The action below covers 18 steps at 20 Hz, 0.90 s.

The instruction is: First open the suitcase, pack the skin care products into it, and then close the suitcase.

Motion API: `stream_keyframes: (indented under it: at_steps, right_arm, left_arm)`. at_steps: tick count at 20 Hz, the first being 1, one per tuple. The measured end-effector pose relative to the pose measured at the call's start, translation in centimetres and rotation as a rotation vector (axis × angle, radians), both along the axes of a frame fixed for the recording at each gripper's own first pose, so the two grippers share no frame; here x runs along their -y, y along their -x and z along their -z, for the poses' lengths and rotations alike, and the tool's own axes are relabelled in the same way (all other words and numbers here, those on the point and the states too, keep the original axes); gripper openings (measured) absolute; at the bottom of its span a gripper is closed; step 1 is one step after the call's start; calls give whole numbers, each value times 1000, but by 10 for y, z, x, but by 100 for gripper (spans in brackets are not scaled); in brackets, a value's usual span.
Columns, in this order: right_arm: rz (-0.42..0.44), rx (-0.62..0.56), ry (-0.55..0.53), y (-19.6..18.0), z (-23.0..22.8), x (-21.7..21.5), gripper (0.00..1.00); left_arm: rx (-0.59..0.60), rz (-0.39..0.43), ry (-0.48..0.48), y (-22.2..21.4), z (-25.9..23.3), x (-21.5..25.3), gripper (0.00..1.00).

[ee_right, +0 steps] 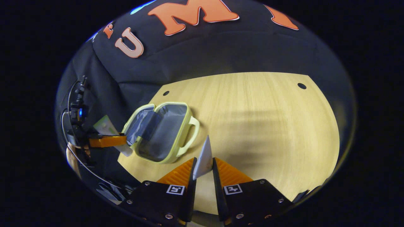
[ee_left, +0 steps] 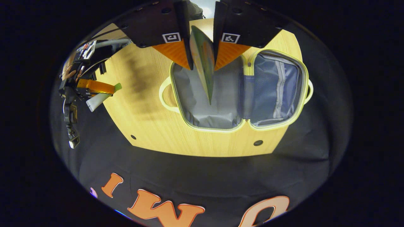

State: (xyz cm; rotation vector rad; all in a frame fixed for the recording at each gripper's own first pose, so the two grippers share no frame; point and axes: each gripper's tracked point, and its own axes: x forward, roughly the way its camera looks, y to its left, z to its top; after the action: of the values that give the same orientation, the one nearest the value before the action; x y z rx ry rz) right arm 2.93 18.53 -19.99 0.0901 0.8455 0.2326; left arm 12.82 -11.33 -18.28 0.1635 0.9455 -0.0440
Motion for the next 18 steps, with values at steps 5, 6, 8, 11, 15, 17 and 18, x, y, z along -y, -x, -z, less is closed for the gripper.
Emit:
stream_keyframes:
  at_steps: [5,6,8,11,15,17,18]
  right_arm:
    - [59,-4,-20,13,4,-42,31]
    - [76,-4,-19,15,4,-45,31]
    - [101,-6,-13,20,6,-50,31]
    - [134,-15,-3,26,9,-55,31]
    - [152,-24,9,32,8,-63,31]
    - [150,-22,10,29,6,-68,31]
    - [148,-21,7,27,4,-71,31]
  left_arm:
    - [-170,90,0,-25,33,-29,32]
    - [-206,98,-3,-29,43,-36,32]
    - [-239,121,-36,-43,59,-50,32]
    - [-278,117,-53,-53,74,-62,33]
    - [-289,112,-34,-62,90,-69,39]
    - [-276,136,-5,-64,85,-60,77]
    - [-264,149,-13,-65,81,-60,96]
